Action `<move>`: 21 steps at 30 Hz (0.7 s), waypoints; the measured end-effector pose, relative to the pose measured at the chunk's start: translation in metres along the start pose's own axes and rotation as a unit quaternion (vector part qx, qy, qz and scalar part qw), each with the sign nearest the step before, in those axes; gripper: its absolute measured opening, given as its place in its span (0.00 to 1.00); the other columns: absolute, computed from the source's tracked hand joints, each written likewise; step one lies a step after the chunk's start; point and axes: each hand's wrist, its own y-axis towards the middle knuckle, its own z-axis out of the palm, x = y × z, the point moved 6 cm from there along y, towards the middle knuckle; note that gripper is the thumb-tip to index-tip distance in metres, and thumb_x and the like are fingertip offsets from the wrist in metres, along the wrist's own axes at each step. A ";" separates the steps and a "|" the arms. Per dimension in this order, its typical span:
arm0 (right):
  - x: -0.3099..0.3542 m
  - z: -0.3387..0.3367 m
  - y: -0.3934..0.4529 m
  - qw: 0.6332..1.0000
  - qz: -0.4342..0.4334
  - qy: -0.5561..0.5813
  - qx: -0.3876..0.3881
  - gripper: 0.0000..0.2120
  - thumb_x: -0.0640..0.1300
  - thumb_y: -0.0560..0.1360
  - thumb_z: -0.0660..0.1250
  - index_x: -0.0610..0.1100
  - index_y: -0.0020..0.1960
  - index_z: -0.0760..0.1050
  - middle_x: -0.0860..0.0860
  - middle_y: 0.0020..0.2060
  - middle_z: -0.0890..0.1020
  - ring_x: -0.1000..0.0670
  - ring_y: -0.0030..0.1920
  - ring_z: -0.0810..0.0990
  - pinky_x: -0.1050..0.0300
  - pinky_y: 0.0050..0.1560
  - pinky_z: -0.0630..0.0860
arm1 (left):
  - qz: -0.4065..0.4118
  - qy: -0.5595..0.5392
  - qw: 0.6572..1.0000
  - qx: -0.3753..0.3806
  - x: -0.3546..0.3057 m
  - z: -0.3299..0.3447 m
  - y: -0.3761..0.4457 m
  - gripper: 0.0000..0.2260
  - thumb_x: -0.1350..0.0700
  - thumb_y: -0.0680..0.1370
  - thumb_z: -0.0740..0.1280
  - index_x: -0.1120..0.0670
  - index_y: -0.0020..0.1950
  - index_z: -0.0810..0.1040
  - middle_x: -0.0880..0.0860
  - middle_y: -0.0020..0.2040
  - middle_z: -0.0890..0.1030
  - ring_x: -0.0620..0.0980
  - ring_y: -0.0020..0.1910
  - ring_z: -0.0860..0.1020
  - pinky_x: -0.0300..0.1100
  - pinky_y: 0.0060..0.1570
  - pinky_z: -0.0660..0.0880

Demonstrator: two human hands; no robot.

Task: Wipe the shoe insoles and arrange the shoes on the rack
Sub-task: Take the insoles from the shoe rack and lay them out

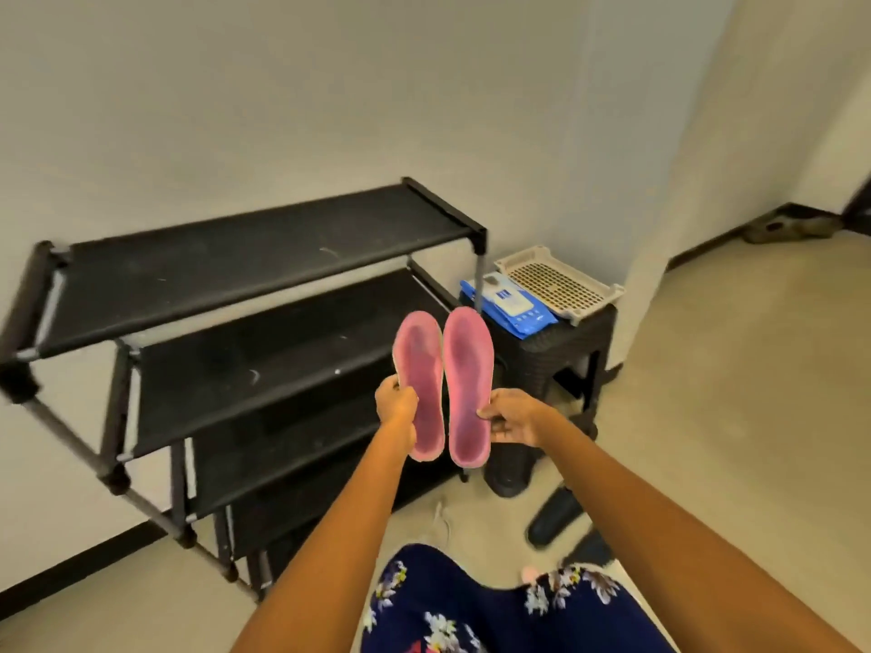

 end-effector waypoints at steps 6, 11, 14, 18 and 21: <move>-0.095 -0.138 -0.025 0.993 0.050 0.079 -0.073 0.10 0.27 0.75 0.58 0.39 0.43 0.71 0.45 0.38 0.77 0.48 0.38 0.78 0.58 0.35 0.80 | -0.027 0.131 0.979 0.153 0.072 0.143 -0.032 0.14 0.74 0.75 0.53 0.59 0.47 0.74 0.56 0.41 0.74 0.51 0.36 0.71 0.40 0.31 0.67; -0.200 -0.243 -0.012 0.968 0.096 0.169 -0.161 0.11 0.24 0.73 0.58 0.35 0.50 0.72 0.42 0.41 0.77 0.45 0.38 0.79 0.55 0.33 0.81 | -0.038 0.240 0.937 0.251 0.149 0.276 -0.044 0.17 0.74 0.74 0.51 0.56 0.39 0.72 0.55 0.37 0.73 0.47 0.32 0.68 0.40 0.30 0.65; -0.289 -0.287 0.001 0.937 0.143 0.227 -0.223 0.09 0.24 0.72 0.60 0.35 0.47 0.73 0.41 0.40 0.77 0.45 0.36 0.78 0.55 0.29 0.79 | -0.042 0.306 0.901 0.303 0.221 0.342 -0.046 0.17 0.74 0.74 0.51 0.55 0.39 0.72 0.57 0.41 0.75 0.50 0.36 0.71 0.41 0.33 0.67; -0.409 -0.318 0.012 0.897 0.231 0.263 -0.269 0.09 0.25 0.73 0.60 0.38 0.44 0.72 0.42 0.40 0.78 0.43 0.42 0.78 0.54 0.35 0.76 | -0.064 0.388 0.855 0.339 0.331 0.401 -0.044 0.11 0.67 0.78 0.52 0.58 0.49 0.72 0.57 0.47 0.76 0.53 0.45 0.74 0.44 0.40 0.71; -0.488 -0.328 0.028 0.869 0.285 0.287 -0.284 0.12 0.24 0.72 0.56 0.36 0.47 0.72 0.42 0.42 0.78 0.42 0.45 0.77 0.54 0.36 0.75 | -0.083 0.416 0.829 0.364 0.403 0.436 -0.038 0.11 0.65 0.79 0.52 0.58 0.56 0.72 0.55 0.49 0.75 0.52 0.47 0.74 0.44 0.42 0.71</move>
